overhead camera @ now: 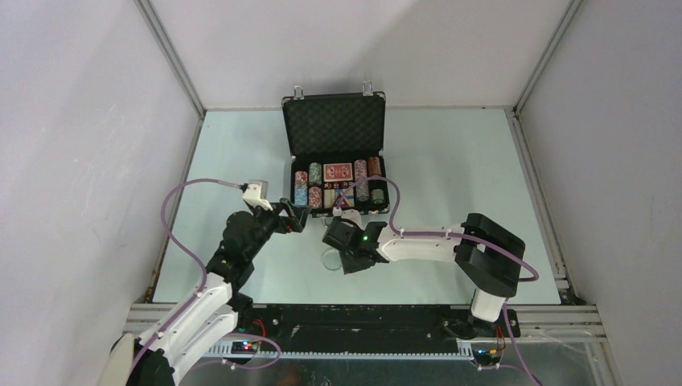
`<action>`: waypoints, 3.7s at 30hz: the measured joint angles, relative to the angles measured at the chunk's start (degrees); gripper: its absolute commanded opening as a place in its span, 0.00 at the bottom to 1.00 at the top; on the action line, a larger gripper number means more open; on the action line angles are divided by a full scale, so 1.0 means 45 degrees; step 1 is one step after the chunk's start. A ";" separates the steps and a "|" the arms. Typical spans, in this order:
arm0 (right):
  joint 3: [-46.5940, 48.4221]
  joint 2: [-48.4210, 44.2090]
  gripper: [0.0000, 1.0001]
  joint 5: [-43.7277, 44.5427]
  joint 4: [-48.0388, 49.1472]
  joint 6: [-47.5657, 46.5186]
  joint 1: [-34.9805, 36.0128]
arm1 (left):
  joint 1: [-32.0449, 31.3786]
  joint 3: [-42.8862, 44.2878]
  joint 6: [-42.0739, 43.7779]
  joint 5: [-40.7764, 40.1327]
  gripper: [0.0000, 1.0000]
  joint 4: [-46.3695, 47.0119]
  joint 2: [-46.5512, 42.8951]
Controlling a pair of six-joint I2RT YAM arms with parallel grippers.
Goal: Pack up texas hold em set
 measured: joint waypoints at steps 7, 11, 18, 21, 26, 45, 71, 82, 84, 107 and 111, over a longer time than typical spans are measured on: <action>0.0000 -0.0131 0.23 0.0063 -0.0087 -0.0107 -0.0180 | 0.0000 0.0000 0.0000 0.0000 0.98 0.0000 0.0000; 0.0112 -0.0840 0.23 0.0102 -0.0364 -0.0544 -0.0758 | 0.0000 0.0000 0.0000 -0.0005 0.98 0.0000 0.0000; 0.1977 -0.1195 0.23 -0.0083 -0.0146 -0.1734 -0.2540 | 0.0000 0.0000 0.0015 -0.0015 0.98 -0.0039 0.0000; 0.3138 -0.0607 0.23 -0.0282 0.0107 -0.2210 -0.3138 | 0.0000 0.0000 0.0049 -0.0015 0.98 -0.0044 0.0000; 0.5304 0.1292 0.23 -0.0641 0.0607 -0.2793 -0.3871 | 0.0000 0.0000 0.0112 -0.0015 0.98 -0.0044 0.0087; 1.0054 0.6513 0.24 -0.0903 0.0661 -0.2943 -0.5289 | 0.0000 0.0000 0.0112 -0.0010 0.98 -0.0044 0.0228; 1.0040 0.6713 0.29 -0.0593 0.0457 -0.2681 -0.5314 | 0.0000 0.0000 0.0112 -0.0010 0.98 -0.0049 0.0039; 1.0040 0.6698 0.44 -0.0510 0.0486 -0.2749 -0.5236 | 0.0000 0.0000 0.0117 -0.0010 0.98 -0.0053 0.0010; 1.0040 0.6664 0.45 -0.0520 0.0432 -0.2773 -0.5236 | 0.0000 0.0000 0.0112 -0.0010 0.98 -0.0053 0.0010; 1.1725 0.6640 0.21 -0.0427 -0.0491 -0.3759 -0.5372 | 0.0000 0.0000 0.0117 -0.0015 0.99 -0.0053 0.0015; 1.1725 0.7062 0.07 -0.0563 -0.0500 -0.3905 -0.5479 | 0.0000 0.0000 0.0117 -0.0010 0.99 -0.0053 0.0049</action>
